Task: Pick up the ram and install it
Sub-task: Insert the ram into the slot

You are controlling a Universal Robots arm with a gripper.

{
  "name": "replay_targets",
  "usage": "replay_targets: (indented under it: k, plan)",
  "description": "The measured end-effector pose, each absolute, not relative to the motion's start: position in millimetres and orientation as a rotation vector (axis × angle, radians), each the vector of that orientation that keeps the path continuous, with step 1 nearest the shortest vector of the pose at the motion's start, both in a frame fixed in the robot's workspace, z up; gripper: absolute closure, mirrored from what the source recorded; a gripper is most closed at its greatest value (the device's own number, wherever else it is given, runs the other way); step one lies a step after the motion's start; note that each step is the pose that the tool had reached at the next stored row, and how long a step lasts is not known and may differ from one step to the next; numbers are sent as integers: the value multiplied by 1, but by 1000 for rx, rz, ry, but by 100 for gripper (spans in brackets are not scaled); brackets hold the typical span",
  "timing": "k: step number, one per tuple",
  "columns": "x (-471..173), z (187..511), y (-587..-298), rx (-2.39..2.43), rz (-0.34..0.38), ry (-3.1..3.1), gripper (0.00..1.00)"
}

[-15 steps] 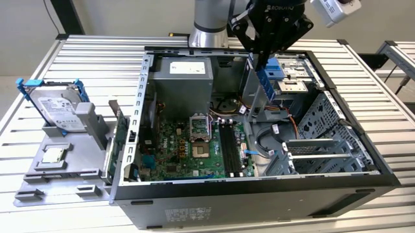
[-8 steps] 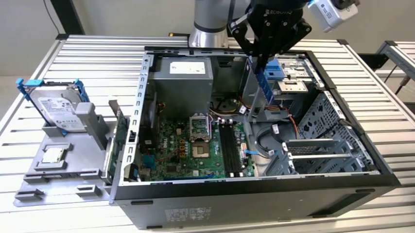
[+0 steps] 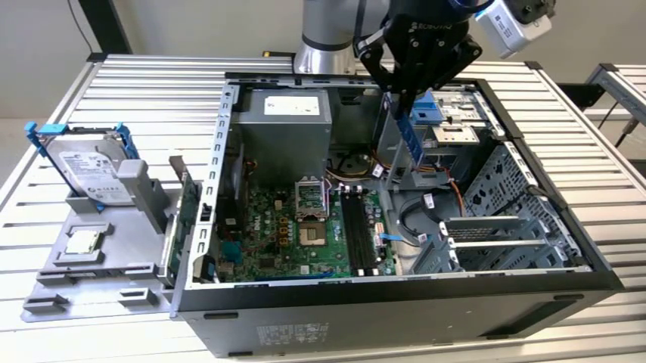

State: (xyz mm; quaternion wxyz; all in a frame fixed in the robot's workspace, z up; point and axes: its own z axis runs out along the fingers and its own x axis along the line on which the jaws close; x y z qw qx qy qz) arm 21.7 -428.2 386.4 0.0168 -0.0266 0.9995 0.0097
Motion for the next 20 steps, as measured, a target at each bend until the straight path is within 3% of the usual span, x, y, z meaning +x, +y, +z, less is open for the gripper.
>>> replay_targets:
  k: [20]
  plan:
    - [30, 364, -432, -53, 30, 3111, 100]
